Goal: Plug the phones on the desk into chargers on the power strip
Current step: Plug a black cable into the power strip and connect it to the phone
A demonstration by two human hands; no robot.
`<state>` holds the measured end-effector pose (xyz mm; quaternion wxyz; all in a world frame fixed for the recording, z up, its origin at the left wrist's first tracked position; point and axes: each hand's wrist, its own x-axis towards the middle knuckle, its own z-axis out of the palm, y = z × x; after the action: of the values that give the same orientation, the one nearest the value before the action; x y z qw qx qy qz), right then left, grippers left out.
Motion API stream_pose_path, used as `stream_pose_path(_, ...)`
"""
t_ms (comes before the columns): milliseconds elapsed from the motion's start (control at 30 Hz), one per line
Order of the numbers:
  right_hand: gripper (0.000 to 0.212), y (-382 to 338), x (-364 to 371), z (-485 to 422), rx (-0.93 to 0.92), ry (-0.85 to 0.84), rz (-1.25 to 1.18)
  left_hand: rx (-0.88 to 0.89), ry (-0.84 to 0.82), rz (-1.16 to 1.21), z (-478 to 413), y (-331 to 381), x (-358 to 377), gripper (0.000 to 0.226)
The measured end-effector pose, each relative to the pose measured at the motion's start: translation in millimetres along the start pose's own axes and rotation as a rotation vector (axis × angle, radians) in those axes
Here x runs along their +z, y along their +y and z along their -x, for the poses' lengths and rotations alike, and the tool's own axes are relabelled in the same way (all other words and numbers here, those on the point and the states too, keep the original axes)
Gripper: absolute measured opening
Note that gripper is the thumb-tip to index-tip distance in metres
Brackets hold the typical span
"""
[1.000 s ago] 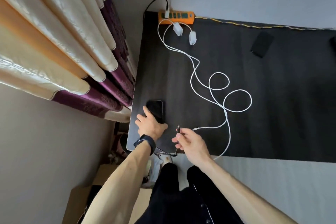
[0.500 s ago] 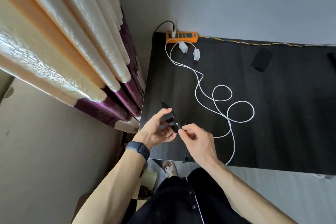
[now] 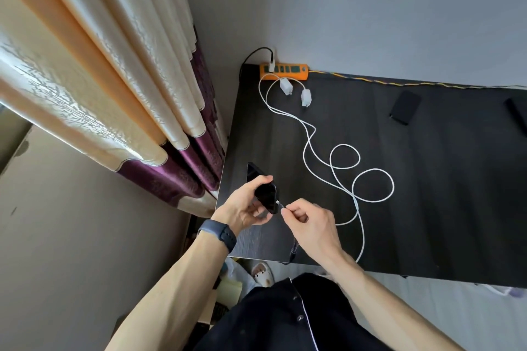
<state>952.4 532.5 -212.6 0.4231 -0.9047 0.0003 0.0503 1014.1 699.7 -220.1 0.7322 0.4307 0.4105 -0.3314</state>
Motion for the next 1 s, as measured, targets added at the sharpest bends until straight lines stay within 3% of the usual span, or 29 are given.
stream_pose_path(433, 0.016, 2.2, -7.4, -7.3, -0.006, -0.003, 0.052, 0.135, 0.118, -0.048, 3.8, -2.6, 16.2, 0.031)
stream_pose_path(567, 0.014, 5.6, -10.8, -6.6, 0.066, -0.054, 0.038, 0.225, 0.181, -0.117, 4.1, -6.8, 24.4, 0.029)
stream_pose_path(733, 0.002, 5.9, -19.2, -8.1, 0.305, -0.090, -0.274, 0.169, 0.074, 0.015, 5.7, -2.3, 25.7, 0.025)
stream_pose_path(833, 0.012, 5.2, -22.1, -8.6, 0.377, -0.118, -0.499, 0.148, 0.019, 0.083, 7.4, 1.0, 30.4, 0.026)
stream_pose_path(1000, 0.009, 4.1, -28.2, -6.6, 0.372, -0.105, -0.407, 0.201, 0.025, 0.044, 11.5, 1.8, 35.5, 0.029)
